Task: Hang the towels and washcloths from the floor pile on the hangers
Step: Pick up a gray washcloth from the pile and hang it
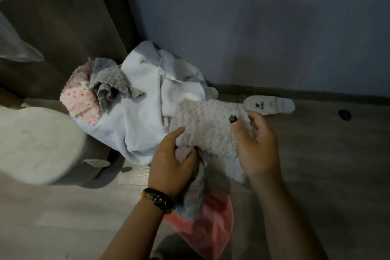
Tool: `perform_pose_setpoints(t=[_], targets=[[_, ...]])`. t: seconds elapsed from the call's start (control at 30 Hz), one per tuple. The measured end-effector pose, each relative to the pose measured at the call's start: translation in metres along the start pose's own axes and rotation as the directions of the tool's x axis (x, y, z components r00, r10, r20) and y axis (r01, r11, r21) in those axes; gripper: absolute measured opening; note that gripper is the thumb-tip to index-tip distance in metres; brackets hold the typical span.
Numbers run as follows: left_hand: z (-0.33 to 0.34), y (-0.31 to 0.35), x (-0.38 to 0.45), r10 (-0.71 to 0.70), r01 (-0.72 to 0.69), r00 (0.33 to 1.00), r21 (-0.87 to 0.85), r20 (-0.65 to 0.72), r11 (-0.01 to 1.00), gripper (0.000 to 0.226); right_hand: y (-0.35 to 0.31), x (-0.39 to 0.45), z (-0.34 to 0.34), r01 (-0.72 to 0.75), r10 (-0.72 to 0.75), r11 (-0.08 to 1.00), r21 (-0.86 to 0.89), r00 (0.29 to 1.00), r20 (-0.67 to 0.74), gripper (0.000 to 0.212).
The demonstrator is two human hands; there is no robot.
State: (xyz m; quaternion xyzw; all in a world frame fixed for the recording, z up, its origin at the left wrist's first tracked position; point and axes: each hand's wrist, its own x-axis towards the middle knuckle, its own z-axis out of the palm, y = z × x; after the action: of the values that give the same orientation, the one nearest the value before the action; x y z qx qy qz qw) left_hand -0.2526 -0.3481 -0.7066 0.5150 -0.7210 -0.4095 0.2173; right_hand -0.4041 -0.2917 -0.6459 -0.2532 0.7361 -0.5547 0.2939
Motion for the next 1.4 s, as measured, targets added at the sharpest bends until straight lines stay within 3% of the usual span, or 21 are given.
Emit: perform_pose_setpoints(t=[0.13, 0.33, 0.43, 0.57, 0.8, 0.93, 1.13, 1.2, 1.3, 1.33, 1.4], targets=[[-0.044, 0.049, -0.032, -0.066, 0.068, 0.996, -0.035, 0.054, 0.997, 0.052, -0.071, -0.017, -0.020, 0.057, -0.037, 0.989, -0.137, 0.989, 0.144, 0.033], [-0.133, 0.153, -0.054, 0.003, 0.013, 0.989, -0.109, 0.146, 0.994, 0.059, -0.207, -0.051, -0.054, 0.155, -0.022, 0.930, -0.333, 0.929, 0.370, 0.047], [-0.182, 0.215, -0.058, 0.067, -0.049, 0.988, -0.136, 0.137, 0.989, 0.065, -0.281, -0.068, -0.074, 0.195, 0.008, 0.900, -0.391, 0.887, 0.462, 0.058], [-0.237, 0.295, -0.059, 0.176, -0.148, 0.955, -0.133, 0.237, 0.980, 0.073, -0.376, -0.090, -0.099, 0.312, -0.049, 0.851, -0.422, 0.847, 0.529, 0.071], [-0.304, 0.412, -0.077, 0.431, -0.290, 0.838, -0.395, 0.335, 0.872, 0.058, -0.513, -0.126, -0.136, 0.576, -0.170, 0.639, -0.510, 0.752, 0.637, 0.086], [-0.331, 0.454, -0.086, 0.519, -0.318, 0.772, -0.482, 0.368, 0.816, 0.033, -0.572, -0.143, -0.151, 0.636, -0.187, 0.553, -0.538, 0.724, 0.664, 0.075], [-0.371, 0.494, -0.086, 0.597, -0.434, 0.746, -0.465, 0.295, 0.772, 0.013, -0.628, -0.161, -0.162, 0.632, -0.275, 0.463, -0.622, 0.769, 0.577, 0.052], [-0.384, 0.505, -0.084, 0.605, -0.470, 0.743, -0.419, 0.288, 0.777, 0.009, -0.640, -0.165, -0.164, 0.635, -0.307, 0.343, -0.692, 0.772, 0.557, 0.044], [-0.399, 0.521, -0.080, 0.656, -0.570, 0.707, -0.337, 0.262, 0.749, 0.019, -0.653, -0.168, -0.167, 0.608, -0.396, 0.046, -0.793, 0.739, 0.544, 0.029], [-0.403, 0.525, -0.079, 0.673, -0.609, 0.696, -0.292, 0.251, 0.738, 0.021, -0.655, -0.169, -0.168, 0.596, -0.430, 0.011, -0.803, 0.728, 0.534, 0.024], [-0.409, 0.534, -0.076, 0.685, -0.664, 0.691, -0.170, 0.232, 0.728, 0.023, -0.661, -0.173, -0.171, 0.593, -0.489, 0.040, -0.804, 0.713, 0.503, 0.017]])
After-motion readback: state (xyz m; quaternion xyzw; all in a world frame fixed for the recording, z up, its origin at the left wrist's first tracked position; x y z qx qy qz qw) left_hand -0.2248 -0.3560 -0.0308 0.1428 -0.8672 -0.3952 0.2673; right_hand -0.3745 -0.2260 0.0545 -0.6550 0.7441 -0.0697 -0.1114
